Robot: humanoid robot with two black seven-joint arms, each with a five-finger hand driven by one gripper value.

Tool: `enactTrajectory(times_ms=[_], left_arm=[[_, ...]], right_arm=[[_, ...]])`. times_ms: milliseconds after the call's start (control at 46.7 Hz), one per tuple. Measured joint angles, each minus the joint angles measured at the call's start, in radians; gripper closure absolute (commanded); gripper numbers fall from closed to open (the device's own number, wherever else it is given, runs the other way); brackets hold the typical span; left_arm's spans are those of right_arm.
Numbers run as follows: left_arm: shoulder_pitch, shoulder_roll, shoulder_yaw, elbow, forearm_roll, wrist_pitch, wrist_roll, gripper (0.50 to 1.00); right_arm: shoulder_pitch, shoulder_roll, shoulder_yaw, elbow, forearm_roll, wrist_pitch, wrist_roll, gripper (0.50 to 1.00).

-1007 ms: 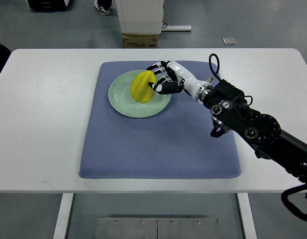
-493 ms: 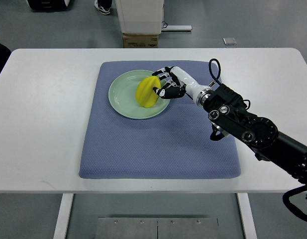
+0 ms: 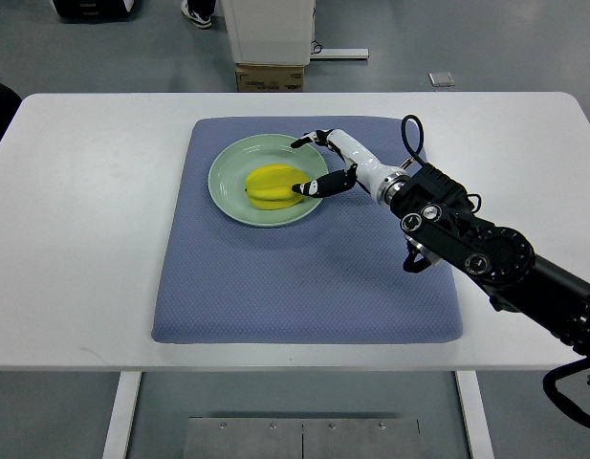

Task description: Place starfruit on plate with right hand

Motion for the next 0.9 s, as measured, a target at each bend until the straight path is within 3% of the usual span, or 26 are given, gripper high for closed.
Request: enactTrajectory(times_ms=[450, 900], left_arm=[[0.000, 0.000, 0.000, 0.000, 0.000, 0.000, 0.000, 0.500], [0.001, 0.000, 0.000, 0.000, 0.000, 0.000, 0.000, 0.500]], right_arm=[[0.002, 0.000, 0.088, 0.002, 0.025, 0.001, 0.002, 0.500], [-0.083, -0.042, 0.288, 0.024, 0.132, -0.003, -0.003, 0.500]])
